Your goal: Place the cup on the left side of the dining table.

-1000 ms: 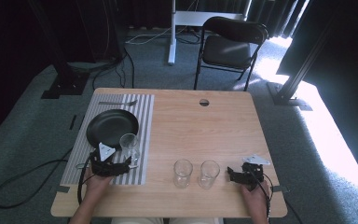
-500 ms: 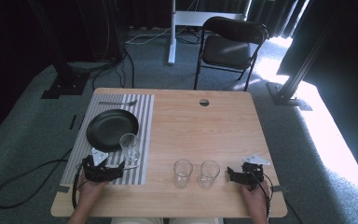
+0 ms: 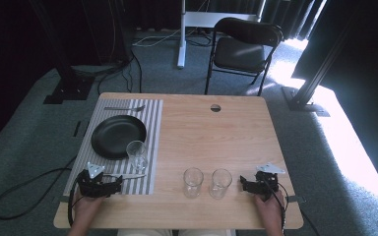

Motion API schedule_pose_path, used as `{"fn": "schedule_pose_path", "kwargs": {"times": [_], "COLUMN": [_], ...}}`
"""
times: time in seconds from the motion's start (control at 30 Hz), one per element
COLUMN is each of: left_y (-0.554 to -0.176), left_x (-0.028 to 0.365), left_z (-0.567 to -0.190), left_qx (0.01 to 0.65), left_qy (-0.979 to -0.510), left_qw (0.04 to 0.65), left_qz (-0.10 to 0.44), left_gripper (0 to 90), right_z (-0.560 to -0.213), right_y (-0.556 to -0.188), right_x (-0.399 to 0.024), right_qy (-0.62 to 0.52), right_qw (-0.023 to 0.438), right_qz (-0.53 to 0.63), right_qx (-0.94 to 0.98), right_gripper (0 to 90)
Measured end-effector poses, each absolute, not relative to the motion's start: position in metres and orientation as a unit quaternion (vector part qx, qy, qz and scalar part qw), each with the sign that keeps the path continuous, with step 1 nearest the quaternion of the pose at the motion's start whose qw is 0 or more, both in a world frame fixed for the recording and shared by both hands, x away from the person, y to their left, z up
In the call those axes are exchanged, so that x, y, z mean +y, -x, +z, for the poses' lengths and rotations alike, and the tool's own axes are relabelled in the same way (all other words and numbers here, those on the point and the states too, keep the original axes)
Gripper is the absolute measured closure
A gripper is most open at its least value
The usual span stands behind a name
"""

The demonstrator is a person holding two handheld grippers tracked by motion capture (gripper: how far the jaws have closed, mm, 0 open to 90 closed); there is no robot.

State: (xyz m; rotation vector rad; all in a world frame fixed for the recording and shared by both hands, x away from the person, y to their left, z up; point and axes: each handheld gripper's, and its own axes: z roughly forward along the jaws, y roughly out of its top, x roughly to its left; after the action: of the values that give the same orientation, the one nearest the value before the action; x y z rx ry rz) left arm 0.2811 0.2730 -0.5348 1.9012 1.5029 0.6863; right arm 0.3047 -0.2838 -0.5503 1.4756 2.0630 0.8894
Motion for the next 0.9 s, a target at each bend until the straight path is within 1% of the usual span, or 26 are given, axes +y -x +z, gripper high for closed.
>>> {"fn": "schedule_pose_path", "kwargs": {"times": [0.1, 0.27, 0.47, 0.7, 0.9], "left_y": [-0.281, -0.279, -0.275, -0.272, -0.271], "left_x": [0.275, 0.280, 0.285, 0.293, 0.297], "left_z": [-0.537, -0.539, -0.544, -0.546, -0.546], "left_qx": [0.570, 0.578, 0.587, 0.602, 0.600], "left_qy": [-0.723, -0.719, -0.719, -0.708, -0.710], "left_qw": [0.292, 0.291, 0.270, 0.277, 0.277], "left_qz": [0.260, 0.255, 0.256, 0.246, 0.244], "left_gripper": [0.2, 0.2, 0.2, 0.2, 0.2], "right_z": [-0.550, -0.550, -0.550, -0.550, -0.550], "right_y": [-0.305, -0.305, -0.305, -0.305, -0.305], "right_x": [-0.284, -0.284, -0.284, -0.284, -0.284], "right_qy": [-0.535, -0.535, -0.535, -0.535, -0.535], "right_qw": [0.225, 0.225, 0.225, 0.225, 0.225], "right_qz": [0.322, 0.322, 0.322, 0.322, 0.322], "right_qx": [0.748, 0.748, 0.748, 0.748, 0.748], "right_gripper": [12.8, 12.7, 12.7, 12.8, 12.8]}}
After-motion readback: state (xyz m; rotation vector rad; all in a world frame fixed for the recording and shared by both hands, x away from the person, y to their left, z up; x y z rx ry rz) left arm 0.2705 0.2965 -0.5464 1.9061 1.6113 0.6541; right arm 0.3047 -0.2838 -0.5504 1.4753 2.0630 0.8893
